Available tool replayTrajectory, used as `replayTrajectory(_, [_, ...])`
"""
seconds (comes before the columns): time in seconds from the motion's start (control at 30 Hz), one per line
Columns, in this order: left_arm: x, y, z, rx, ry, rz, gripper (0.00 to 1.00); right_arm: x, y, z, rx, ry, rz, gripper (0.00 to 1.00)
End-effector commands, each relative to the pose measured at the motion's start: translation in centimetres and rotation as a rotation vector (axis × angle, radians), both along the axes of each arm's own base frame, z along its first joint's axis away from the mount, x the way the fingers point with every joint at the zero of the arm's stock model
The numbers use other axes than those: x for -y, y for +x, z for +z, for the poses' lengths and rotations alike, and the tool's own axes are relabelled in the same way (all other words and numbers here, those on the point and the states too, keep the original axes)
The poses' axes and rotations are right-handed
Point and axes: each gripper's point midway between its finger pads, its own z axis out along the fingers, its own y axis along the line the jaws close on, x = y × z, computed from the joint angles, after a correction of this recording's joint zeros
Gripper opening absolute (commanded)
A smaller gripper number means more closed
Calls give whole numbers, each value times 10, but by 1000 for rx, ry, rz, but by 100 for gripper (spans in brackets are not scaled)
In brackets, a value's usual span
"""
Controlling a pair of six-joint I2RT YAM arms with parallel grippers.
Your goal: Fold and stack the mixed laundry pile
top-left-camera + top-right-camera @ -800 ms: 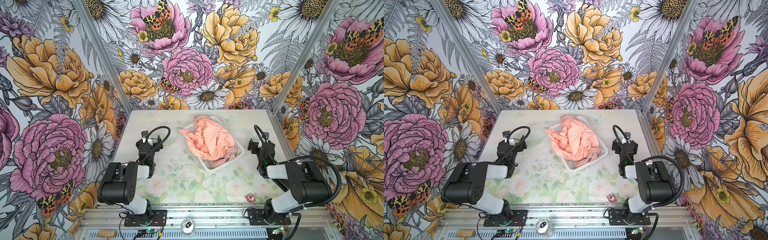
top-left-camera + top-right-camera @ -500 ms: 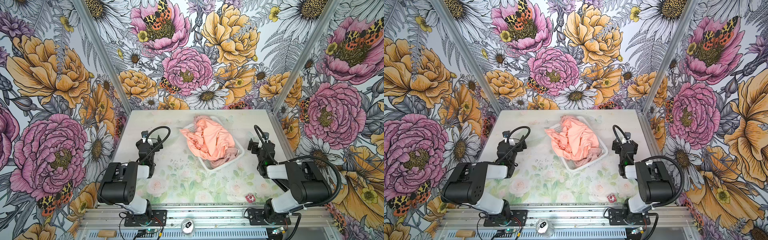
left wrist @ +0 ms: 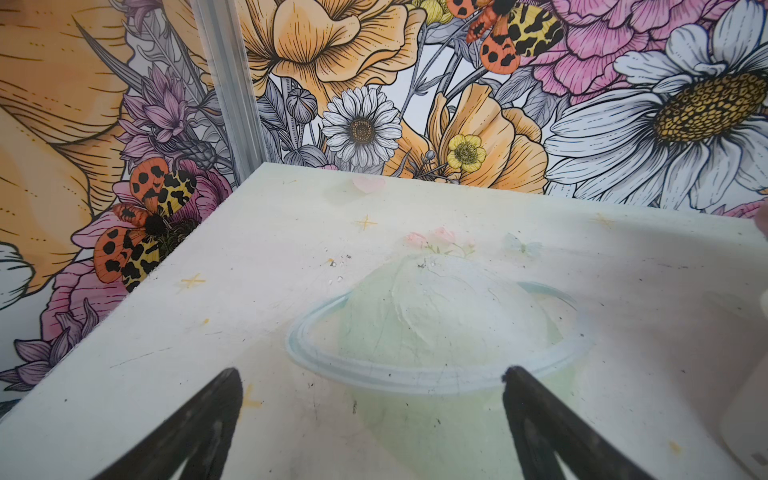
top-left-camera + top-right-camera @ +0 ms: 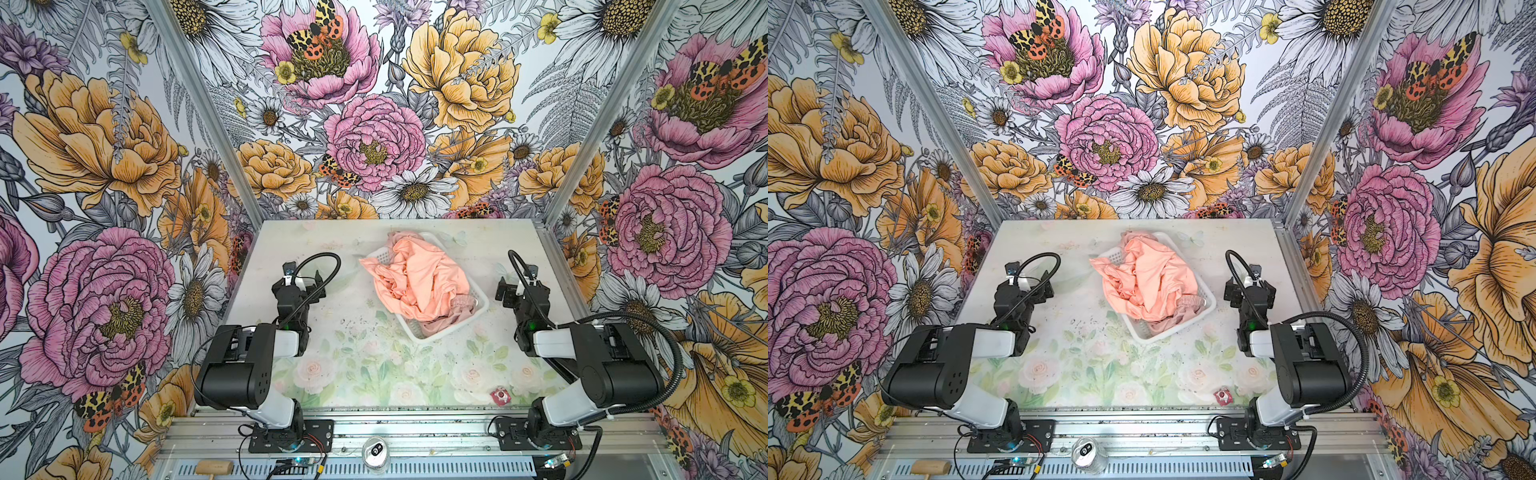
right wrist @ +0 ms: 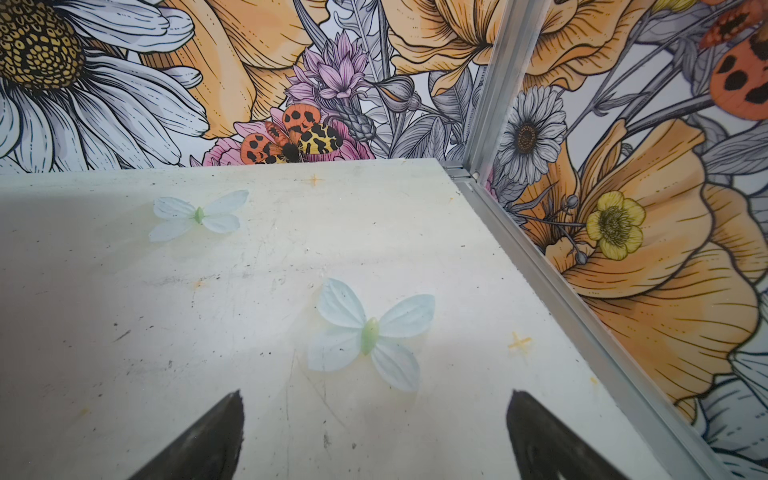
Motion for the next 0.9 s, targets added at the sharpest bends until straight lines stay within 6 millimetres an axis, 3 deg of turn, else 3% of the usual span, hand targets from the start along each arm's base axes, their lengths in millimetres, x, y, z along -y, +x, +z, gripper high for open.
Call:
replayTrajectory(0.0, [-2, -1, 1, 7, 18, 6, 99, 3, 5, 12, 44, 8, -12, 100])
replayTrajectory(0.27, [-2, -1, 2, 11, 18, 10, 99, 3, 5, 15, 56, 4, -15, 100])
replayTrajectory(0.5, [-10, -3, 45, -129, 2, 91, 99, -1, 2, 60, -106, 57, -79, 100])
replayTrajectory(0.6, [-3, -13, 62, -169, -57, 82, 99, -28, -12, 71, -209, 81, -35, 100])
replayTrajectory(0.7, [12, -31, 65, -226, -169, 42, 99, -72, -36, 78, -308, 110, 94, 100])
replayTrajectory(0.87, [42, -67, 48, -336, -303, -35, 99, -168, -91, 85, -471, 178, 423, 98])
